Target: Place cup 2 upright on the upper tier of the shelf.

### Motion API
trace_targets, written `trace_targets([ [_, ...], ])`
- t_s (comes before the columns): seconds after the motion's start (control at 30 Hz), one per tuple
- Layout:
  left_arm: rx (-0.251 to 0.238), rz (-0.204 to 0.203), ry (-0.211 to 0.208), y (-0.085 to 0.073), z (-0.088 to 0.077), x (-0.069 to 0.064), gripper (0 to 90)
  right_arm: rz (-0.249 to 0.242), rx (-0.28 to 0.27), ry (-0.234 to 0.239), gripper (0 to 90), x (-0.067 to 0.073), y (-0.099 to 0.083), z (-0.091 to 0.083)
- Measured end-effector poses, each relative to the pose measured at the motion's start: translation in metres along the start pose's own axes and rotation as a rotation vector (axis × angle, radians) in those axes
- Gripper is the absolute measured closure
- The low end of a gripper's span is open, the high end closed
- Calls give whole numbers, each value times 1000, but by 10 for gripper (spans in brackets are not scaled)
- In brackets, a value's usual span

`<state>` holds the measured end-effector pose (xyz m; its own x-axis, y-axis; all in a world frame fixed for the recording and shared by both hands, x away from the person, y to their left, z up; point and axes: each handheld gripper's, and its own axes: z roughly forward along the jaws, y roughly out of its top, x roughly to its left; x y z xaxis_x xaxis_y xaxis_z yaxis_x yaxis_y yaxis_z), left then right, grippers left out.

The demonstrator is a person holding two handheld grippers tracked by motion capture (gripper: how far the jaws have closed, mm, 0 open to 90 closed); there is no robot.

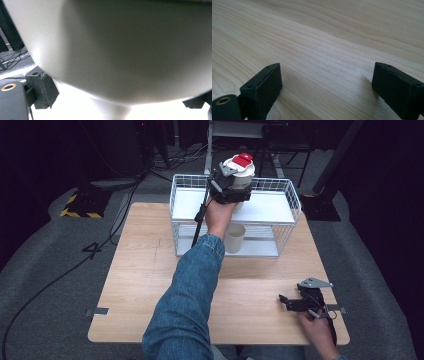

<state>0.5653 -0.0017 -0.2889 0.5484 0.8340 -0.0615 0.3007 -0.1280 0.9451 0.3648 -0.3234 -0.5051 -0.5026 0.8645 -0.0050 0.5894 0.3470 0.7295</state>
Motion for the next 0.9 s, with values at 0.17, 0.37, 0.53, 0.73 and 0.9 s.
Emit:
trace_targets([
  [0.17,0,0,-5,0,0,1,95,0,0,0,98,0,0,0],
  [0.37,2,-5,-11,0,1,1,93,-2,1,1,98,0,0,0],
  [0.53,1,-10,-17,0,1,2,89,-1,0,0,98,0,0,0],
  [0.73,-11,-22,-22,1,-2,5,1,0,0,0,98,0,0,0],
  [0.9,-17,-6,-35,5,-10,5,0,0,0,0,98,0,0,0],
])
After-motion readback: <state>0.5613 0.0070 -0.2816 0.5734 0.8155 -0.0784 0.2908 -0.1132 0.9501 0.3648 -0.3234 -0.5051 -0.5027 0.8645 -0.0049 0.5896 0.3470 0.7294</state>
